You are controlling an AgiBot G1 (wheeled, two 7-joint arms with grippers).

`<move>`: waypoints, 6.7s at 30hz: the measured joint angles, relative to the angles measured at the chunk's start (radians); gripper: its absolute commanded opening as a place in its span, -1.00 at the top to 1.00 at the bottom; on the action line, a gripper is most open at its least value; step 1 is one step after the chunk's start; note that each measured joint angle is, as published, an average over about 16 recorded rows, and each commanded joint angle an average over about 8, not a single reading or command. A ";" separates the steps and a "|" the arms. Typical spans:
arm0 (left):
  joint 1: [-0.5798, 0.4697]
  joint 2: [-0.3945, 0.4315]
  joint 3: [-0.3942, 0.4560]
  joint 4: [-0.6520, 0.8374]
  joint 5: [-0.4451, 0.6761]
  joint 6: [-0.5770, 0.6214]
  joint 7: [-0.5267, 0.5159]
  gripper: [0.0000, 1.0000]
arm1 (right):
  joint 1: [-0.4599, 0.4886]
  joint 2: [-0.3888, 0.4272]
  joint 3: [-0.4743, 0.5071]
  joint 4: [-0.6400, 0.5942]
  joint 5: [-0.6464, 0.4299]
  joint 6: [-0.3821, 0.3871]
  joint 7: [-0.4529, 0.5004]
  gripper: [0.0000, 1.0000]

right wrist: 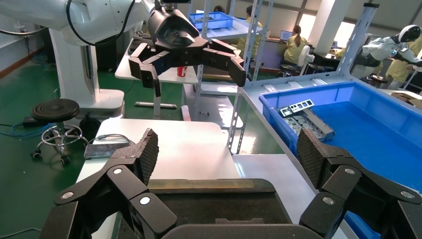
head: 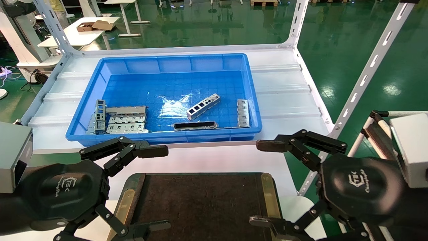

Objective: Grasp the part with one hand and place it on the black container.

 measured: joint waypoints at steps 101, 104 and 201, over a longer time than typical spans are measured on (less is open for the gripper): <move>-0.507 0.755 0.482 1.034 0.402 -0.812 0.204 1.00 | 0.002 0.002 -0.007 -0.001 0.004 0.002 -0.004 1.00; -0.505 0.754 0.499 1.031 0.388 -0.819 0.199 1.00 | 0.002 0.003 -0.007 -0.001 0.005 0.002 -0.004 1.00; 0.318 0.281 0.530 -0.069 -0.157 -1.226 0.073 1.00 | 0.003 0.005 -0.013 -0.001 0.009 0.005 -0.007 1.00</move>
